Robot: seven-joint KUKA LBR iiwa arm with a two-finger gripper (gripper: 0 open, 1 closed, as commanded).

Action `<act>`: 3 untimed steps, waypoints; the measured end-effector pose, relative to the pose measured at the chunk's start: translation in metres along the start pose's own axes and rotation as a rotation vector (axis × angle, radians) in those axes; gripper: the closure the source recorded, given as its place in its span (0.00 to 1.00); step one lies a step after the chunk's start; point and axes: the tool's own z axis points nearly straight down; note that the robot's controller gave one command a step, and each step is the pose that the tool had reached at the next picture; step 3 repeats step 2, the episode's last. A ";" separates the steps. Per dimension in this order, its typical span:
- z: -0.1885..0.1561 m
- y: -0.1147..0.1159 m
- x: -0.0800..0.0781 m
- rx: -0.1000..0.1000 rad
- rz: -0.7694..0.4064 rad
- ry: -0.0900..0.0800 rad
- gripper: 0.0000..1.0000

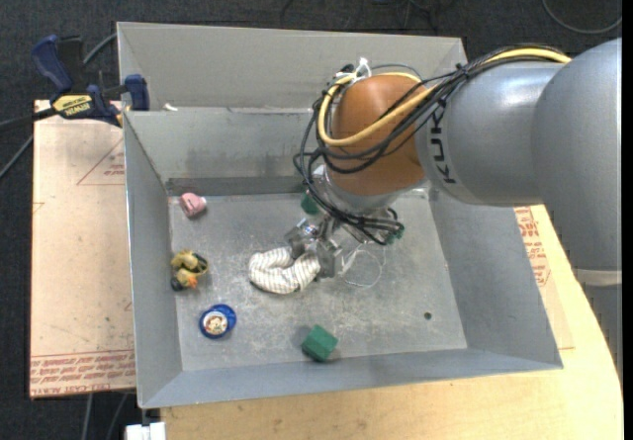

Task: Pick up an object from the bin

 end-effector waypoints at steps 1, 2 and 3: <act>-0.006 0.000 0.000 0.000 0.000 -0.001 1.00; -0.012 0.000 -0.001 0.001 0.000 -0.002 1.00; -0.012 0.000 -0.001 0.001 0.000 -0.002 1.00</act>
Offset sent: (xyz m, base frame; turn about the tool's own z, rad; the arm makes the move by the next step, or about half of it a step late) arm -0.0001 0.0001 0.0099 0.0000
